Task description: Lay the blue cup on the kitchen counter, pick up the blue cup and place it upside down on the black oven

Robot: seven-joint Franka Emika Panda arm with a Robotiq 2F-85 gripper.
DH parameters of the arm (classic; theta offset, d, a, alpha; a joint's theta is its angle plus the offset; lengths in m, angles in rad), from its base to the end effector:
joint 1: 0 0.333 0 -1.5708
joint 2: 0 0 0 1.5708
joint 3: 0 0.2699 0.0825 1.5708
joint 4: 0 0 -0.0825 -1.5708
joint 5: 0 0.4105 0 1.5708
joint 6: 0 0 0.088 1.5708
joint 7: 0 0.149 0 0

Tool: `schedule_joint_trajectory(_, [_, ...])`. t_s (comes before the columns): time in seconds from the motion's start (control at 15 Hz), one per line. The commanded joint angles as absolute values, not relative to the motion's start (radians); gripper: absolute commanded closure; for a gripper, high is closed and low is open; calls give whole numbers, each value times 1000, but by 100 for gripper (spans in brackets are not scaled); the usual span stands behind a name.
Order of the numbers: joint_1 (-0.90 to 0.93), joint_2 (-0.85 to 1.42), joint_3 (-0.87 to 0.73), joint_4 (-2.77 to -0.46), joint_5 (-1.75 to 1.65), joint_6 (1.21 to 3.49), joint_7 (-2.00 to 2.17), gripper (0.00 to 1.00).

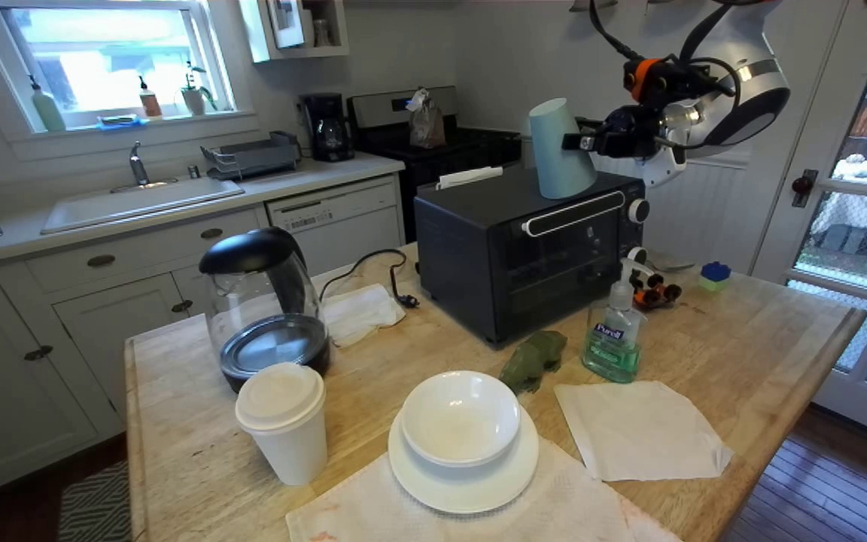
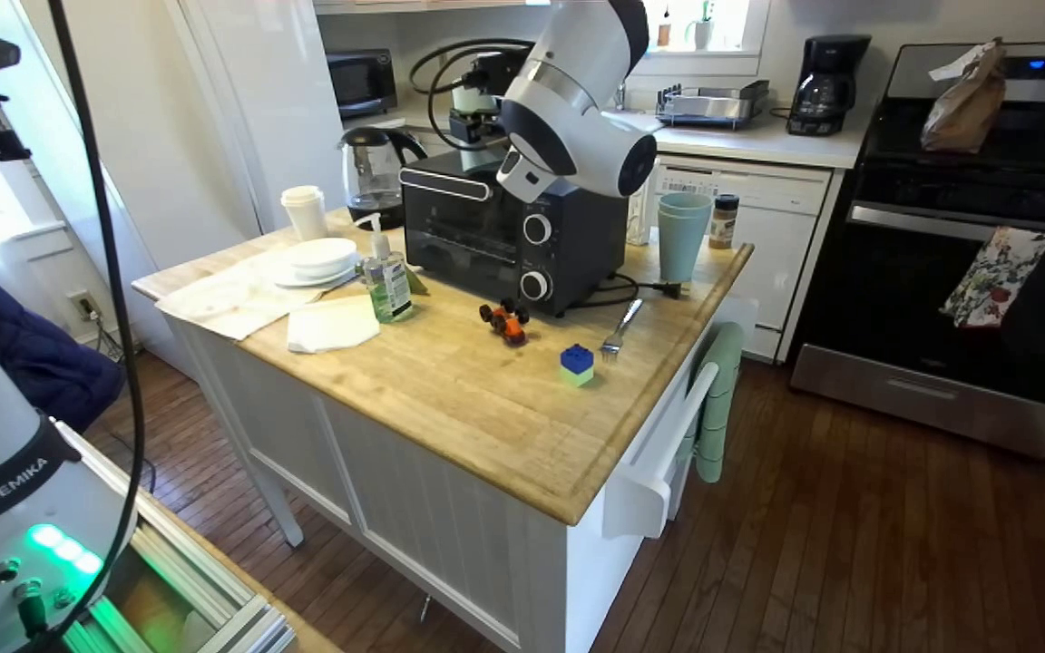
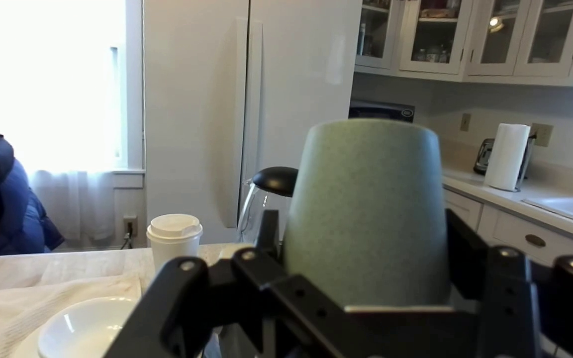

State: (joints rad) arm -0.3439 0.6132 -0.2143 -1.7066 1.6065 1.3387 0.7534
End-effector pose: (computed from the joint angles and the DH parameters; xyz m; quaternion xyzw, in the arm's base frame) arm 0.6170 -0.1743 0.2436 -0.4086 0.5505 0.3866 0.6169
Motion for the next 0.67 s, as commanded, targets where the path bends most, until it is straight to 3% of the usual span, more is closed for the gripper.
schedule_joint_trajectory(0.0, [-344,636,-212,-1666,1614,1358,756,47])
schedule_joint_trajectory(0.2, [-345,639,-214,-1659,1610,1363,757,47])
schedule_joint_trajectory(0.27, [-346,638,-214,-1659,1609,1364,757,33])
schedule_joint_trajectory(0.33, [-346,638,-214,-1659,1609,1364,758,7])
schedule_joint_trajectory(0.47, [-347,637,-214,-1659,1608,1367,759,1])
schedule_joint_trajectory(0.6, [-348,637,-214,-1658,1608,1373,759,0])
